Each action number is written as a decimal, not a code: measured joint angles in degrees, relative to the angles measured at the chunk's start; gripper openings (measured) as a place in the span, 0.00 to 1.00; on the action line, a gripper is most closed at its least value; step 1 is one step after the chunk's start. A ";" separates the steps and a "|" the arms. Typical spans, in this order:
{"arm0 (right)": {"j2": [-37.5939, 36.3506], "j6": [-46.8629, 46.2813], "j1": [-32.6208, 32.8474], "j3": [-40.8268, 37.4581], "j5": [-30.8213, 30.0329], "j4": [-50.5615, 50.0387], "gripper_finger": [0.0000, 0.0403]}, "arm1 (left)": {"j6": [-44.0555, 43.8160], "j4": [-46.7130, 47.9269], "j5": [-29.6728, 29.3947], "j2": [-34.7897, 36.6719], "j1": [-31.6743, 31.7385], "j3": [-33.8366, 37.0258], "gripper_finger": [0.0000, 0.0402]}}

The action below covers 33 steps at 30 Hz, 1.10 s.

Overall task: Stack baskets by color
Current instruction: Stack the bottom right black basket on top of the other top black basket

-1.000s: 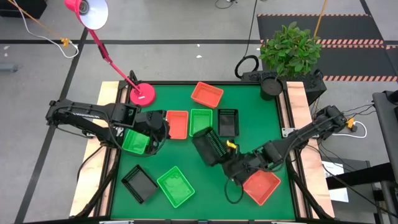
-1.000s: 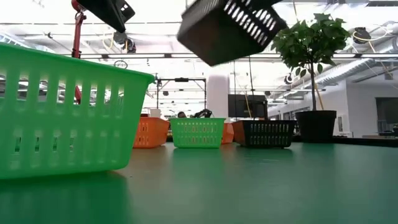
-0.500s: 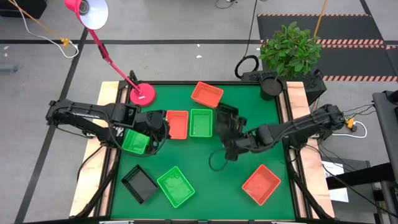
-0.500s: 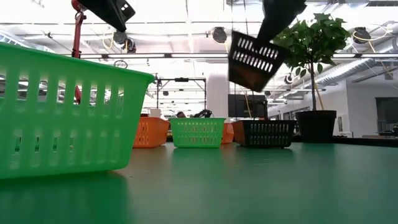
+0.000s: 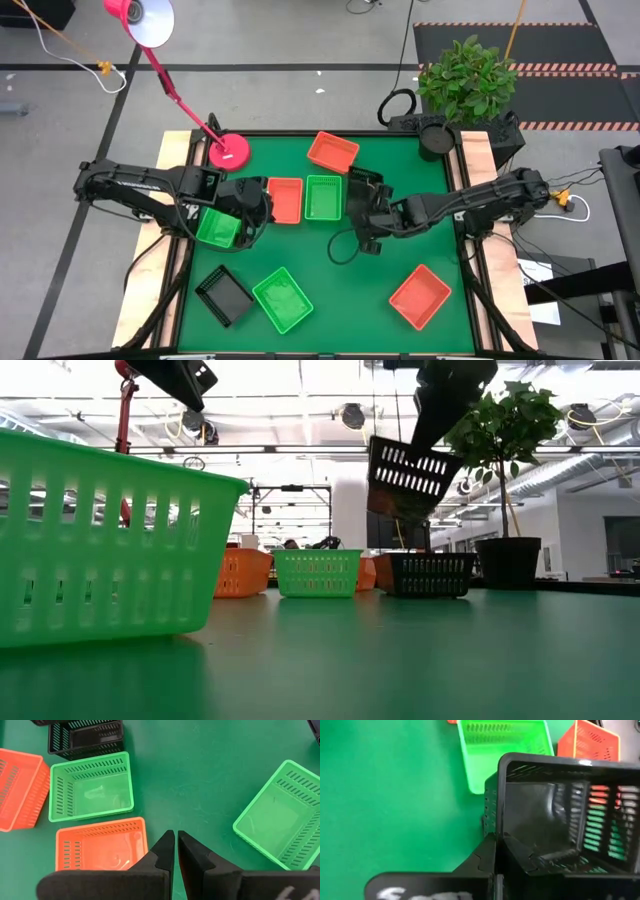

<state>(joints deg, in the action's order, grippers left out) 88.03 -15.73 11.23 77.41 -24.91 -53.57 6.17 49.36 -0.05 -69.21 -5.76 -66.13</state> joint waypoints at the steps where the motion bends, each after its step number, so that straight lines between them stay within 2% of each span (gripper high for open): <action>1: 0.00 1.15 -0.03 0.00 0.02 -0.33 0.02 | 0.00 -0.02 0.00 0.00 0.00 0.00 0.06; 11: 1.71 7.09 -0.43 0.00 -0.37 -0.82 0.02 | 0.00 -0.02 -0.02 0.00 0.00 0.00 0.06; 25: 4.02 5.95 -1.50 -0.06 -0.35 -2.73 0.02 | 0.02 -0.22 -0.04 0.02 0.00 0.00 0.06; 33: 4.00 6.10 -1.51 -3.04 -0.33 -1.87 0.02 | 0.02 -0.39 -0.07 0.02 0.00 0.00 0.06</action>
<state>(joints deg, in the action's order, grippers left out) 92.03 -9.62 9.72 74.37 -25.23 -55.44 6.20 48.97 -0.12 -69.19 -5.76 -66.13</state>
